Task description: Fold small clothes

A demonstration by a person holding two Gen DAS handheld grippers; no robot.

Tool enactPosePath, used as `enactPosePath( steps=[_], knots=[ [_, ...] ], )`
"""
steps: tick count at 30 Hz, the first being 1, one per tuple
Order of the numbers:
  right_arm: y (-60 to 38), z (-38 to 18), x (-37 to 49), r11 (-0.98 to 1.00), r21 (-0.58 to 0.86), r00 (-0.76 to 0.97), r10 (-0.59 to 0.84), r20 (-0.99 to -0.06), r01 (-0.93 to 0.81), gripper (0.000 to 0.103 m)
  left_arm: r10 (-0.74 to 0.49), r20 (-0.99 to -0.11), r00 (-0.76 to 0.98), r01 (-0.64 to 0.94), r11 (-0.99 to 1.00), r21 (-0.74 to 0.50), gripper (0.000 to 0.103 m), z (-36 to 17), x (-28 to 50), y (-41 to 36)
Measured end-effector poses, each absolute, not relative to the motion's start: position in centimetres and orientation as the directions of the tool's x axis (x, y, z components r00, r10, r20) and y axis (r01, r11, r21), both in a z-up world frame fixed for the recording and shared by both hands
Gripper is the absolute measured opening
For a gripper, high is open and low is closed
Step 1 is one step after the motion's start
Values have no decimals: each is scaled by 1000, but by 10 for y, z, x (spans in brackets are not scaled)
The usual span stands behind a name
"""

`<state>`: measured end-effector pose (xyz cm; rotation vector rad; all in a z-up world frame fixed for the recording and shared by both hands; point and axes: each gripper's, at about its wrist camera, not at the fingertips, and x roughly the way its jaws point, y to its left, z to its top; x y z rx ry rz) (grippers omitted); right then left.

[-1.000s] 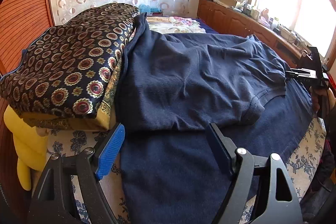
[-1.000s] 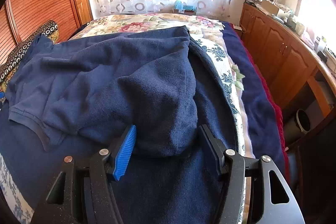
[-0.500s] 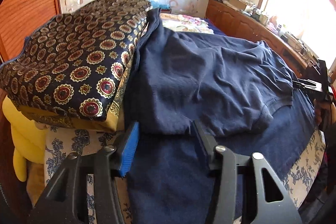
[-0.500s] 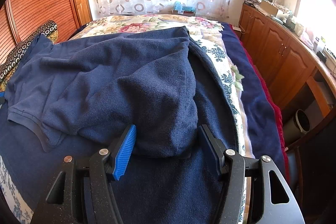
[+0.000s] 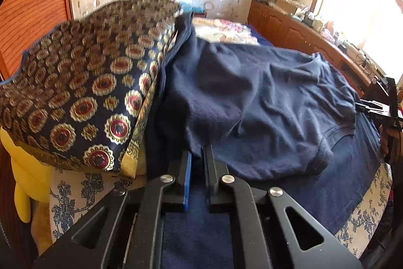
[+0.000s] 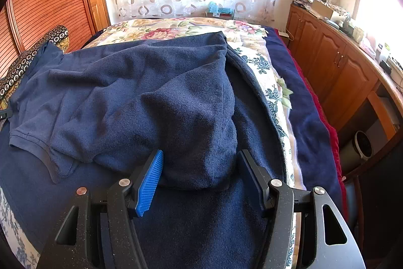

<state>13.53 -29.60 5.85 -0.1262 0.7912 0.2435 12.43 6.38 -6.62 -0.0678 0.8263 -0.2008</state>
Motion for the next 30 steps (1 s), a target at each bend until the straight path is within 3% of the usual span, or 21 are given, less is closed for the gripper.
enactPosePath(
  steps=[5, 10, 19, 30],
  knots=[
    [-294, 47, 126, 966, -23, 680, 166, -714, -259, 61, -227, -676, 701, 166, 974, -154, 7, -47, 115, 58],
    [-288, 47, 119, 959, -46, 693, 168, -701, -279, 10, -235, -651, 722, 187, 972, -144, 7, -34, 111, 49],
    [-303, 95, 85, 948, 2, 767, 258, -587, -317, 8, -269, -571, 776, 209, 963, -170, 6, -1, 89, 48],
    [-331, 129, 15, 933, 34, 796, 324, -511, -358, 7, -312, -511, 801, 232, 949, -215, 6, 18, 59, 60]
  ],
)
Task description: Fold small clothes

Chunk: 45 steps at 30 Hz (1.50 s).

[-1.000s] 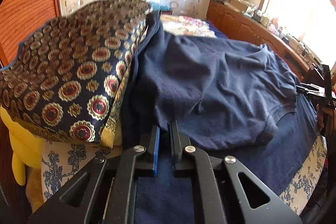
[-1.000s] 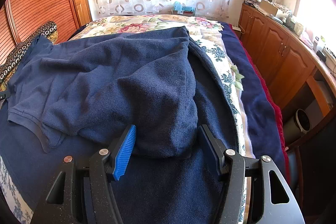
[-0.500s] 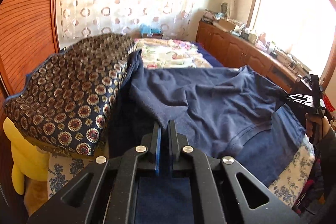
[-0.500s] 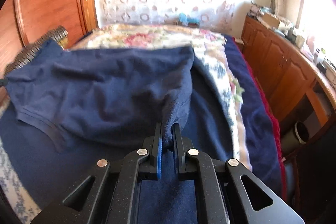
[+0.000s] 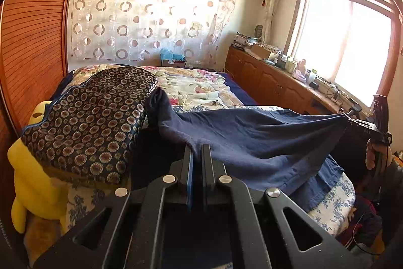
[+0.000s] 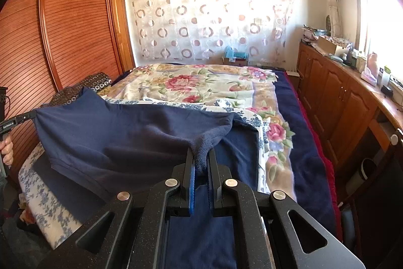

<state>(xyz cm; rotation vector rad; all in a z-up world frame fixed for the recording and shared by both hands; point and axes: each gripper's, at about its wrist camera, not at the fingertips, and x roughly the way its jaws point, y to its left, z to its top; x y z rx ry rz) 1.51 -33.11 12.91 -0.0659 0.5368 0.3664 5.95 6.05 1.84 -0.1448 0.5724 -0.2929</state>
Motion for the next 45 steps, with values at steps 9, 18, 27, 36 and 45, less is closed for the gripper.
enactPosePath(
  steps=[9, 18, 27, 36, 45],
  knots=[
    [-351, 94, -28, 935, 56, 766, 321, -557, -351, 7, -285, -579, 763, 185, 956, -227, 6, -20, 42, 73],
    [-352, 54, -13, 946, 90, 698, 293, -653, -313, 7, -241, -653, 718, 136, 968, -209, 6, -53, 42, 76],
    [-339, 65, -4, 952, 68, 701, 266, -662, -297, 11, -212, -671, 711, 126, 976, -175, 6, -58, 42, 71],
    [-332, 77, -27, 959, 53, 746, 250, -617, -278, 50, -194, -664, 723, 127, 981, -149, 28, -56, 36, 69],
    [-284, 49, -23, 927, 58, 700, 320, -639, -372, 62, -198, -668, 717, 139, 980, -142, 80, -55, 40, 71]
  ],
)
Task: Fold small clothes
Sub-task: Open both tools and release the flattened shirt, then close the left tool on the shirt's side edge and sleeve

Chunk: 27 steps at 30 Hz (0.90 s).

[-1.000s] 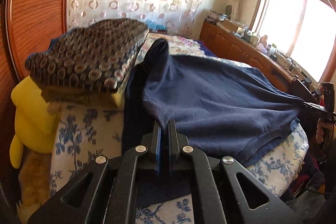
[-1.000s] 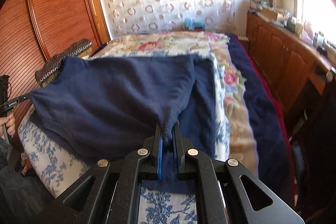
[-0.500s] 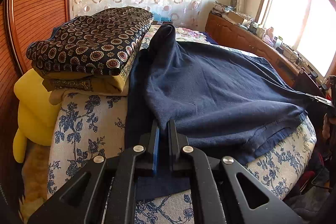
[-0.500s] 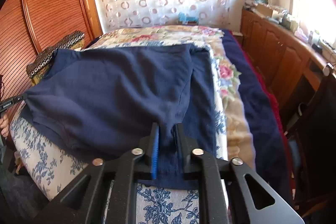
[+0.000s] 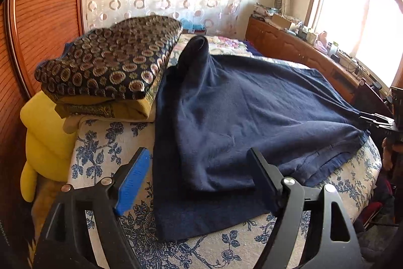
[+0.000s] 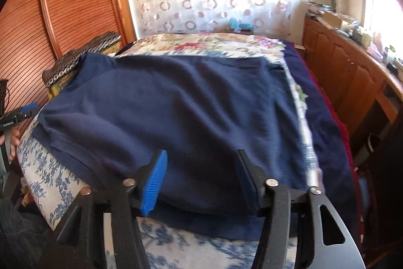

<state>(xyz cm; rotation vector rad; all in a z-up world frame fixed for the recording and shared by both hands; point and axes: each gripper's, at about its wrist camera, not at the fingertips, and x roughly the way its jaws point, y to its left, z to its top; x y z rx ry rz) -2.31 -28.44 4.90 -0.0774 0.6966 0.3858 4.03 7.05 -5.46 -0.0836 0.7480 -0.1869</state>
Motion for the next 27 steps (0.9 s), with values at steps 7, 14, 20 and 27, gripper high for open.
enactPosePath(
  steps=[7, 14, 20, 27],
  knots=[
    [-263, 22, -9, 923, 34, 673, 304, -674, -383, 71, -156, -707, 690, 67, 986, -152, 80, -66, 57, 81],
    [-256, 21, -5, 930, 13, 662, 272, -698, -368, 72, -150, -708, 690, 37, 984, -172, 80, -69, 63, 87],
    [-250, 23, -4, 932, -13, 670, 251, -698, -362, 72, -199, -728, 656, 58, 975, -215, 58, -77, 69, 88],
    [-251, 22, -6, 932, 1, 670, 262, -694, -363, 72, -178, -738, 651, 50, 980, -192, 52, -82, 70, 88]
  ],
)
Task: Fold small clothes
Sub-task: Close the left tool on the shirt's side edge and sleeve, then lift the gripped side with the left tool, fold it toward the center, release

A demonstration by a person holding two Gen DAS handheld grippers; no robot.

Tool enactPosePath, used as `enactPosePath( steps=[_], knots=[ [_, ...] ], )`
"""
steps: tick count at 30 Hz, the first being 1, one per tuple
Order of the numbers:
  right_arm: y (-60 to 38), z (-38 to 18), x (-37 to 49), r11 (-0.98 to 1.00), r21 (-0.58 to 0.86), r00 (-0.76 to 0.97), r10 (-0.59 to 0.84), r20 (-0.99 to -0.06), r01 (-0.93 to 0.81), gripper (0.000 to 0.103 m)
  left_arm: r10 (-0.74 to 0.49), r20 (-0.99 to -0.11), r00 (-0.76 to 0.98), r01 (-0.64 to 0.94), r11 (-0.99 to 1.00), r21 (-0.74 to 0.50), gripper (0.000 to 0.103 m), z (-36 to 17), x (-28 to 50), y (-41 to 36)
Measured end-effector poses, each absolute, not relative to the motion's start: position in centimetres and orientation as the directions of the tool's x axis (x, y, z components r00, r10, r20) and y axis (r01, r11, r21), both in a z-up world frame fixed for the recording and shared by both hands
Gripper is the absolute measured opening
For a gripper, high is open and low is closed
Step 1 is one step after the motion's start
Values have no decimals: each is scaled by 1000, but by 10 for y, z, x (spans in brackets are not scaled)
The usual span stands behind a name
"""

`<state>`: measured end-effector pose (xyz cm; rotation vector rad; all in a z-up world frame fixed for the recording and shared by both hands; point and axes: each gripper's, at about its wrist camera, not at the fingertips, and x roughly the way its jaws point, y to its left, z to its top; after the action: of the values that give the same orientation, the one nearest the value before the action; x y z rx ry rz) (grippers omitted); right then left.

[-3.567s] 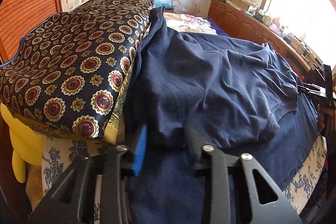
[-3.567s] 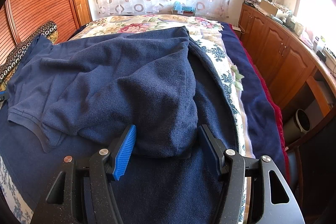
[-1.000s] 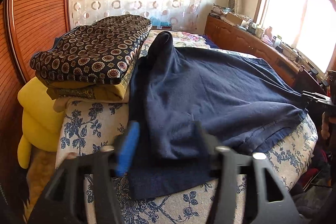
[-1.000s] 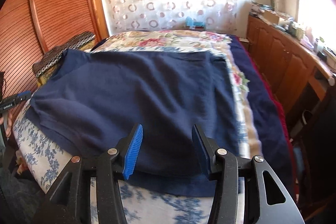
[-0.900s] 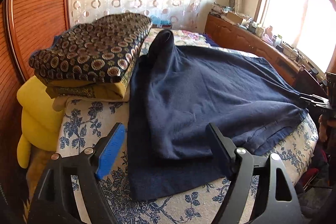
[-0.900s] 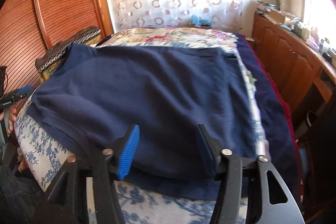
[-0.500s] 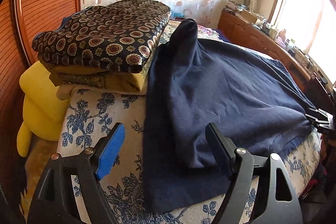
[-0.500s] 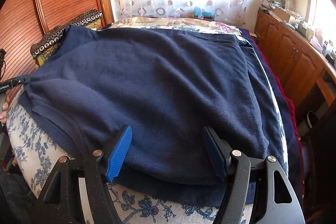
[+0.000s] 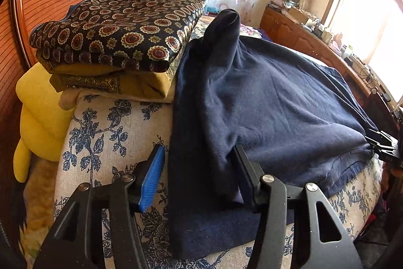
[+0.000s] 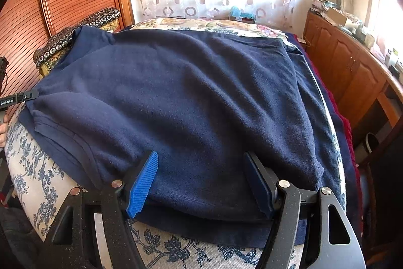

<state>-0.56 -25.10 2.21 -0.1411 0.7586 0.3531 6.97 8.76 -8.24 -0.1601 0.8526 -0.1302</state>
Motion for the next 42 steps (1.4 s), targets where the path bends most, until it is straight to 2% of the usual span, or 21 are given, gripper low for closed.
enactPosePath(
  steps=[1, 3, 5, 6, 19, 29, 42],
  knots=[
    [-252, 22, -6, 932, -1, 670, 261, -695, -364, 72, -179, -737, 652, 54, 980, -190, 49, -83, 69, 87],
    [-252, 21, -6, 931, -9, 670, 256, -697, -365, 72, -204, -733, 649, 74, 976, -205, 27, -84, 68, 85],
    [-252, 21, -6, 931, -17, 670, 251, -698, -366, 72, -240, -727, 643, 104, 968, -228, 12, -84, 67, 80],
    [-251, 21, -6, 930, -19, 670, 249, -699, -366, 73, -240, -721, 650, 108, 968, -224, 10, -82, 65, 78],
    [-258, 20, -2, 928, -2, 667, 265, -696, -372, 73, -380, -582, 719, 307, 925, -224, 8, -2, 69, 12],
    [-271, 18, -2, 931, 60, 668, 302, -680, -360, 73, -478, -537, 695, 438, 874, -212, 8, 33, 100, -52],
    [-311, 44, -27, 951, 103, 760, 295, -580, -290, 73, -582, -504, 638, 607, 783, -136, 8, 83, 112, -149]
  ],
)
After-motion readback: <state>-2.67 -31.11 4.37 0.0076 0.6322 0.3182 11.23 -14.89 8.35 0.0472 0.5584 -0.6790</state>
